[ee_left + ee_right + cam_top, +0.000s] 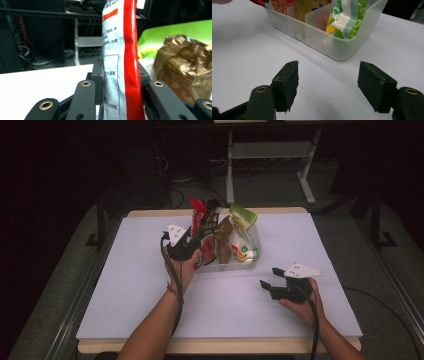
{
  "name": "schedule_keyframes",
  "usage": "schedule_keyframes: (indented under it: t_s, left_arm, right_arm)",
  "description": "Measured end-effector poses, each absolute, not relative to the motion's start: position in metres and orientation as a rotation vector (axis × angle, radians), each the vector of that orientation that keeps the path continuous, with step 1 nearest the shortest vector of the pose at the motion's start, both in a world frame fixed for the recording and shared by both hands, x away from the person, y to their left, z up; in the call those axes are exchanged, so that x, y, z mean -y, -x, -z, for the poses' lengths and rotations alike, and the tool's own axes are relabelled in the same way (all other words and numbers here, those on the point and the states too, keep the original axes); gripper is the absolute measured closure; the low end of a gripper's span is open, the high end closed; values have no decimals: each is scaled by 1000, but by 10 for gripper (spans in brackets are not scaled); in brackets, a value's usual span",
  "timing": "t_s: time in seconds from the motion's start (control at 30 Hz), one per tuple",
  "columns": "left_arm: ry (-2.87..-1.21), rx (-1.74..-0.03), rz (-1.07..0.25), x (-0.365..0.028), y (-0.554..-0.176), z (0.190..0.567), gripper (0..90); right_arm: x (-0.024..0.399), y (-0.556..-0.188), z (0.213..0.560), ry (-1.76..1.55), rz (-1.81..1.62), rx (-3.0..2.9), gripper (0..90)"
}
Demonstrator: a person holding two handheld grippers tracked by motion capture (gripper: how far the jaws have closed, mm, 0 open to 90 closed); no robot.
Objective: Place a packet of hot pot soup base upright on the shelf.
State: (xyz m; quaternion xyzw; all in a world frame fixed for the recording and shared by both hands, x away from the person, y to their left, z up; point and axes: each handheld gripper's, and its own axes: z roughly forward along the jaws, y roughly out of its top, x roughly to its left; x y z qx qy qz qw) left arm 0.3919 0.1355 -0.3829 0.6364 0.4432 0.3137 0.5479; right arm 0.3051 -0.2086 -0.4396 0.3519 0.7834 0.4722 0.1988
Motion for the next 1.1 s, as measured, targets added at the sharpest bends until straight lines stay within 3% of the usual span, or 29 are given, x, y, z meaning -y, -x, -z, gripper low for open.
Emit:
schedule_keyframes:
  t_s: [0.33, 0.57, 0.7, 0.83, 0.97, 1.1]
  left_arm:
    - [-1802, -980, -623, -140, -406, 364, 657]
    - [-1942, -964, -597, -129, -418, 367, 535]
    - [-1996, -998, -487, -128, -428, 368, 495]
    - [-2041, -1026, -511, -126, -430, 365, 561]
    - [-2054, -1045, -529, -126, -430, 363, 721]
    - [-2011, -1020, -591, -123, -425, 364, 780]
  right_arm:
    - [206, -305, 441, -982, -1302, -2221, 322]
    - [203, -306, 443, -963, -1286, -2269, 321]
    - [203, -307, 445, -962, -1276, -2289, 322]
    - [202, -306, 445, -960, -1275, -2295, 324]
    - [200, -307, 446, -954, -1264, -2313, 324]
    - [199, -306, 446, -945, -1264, -2329, 322]
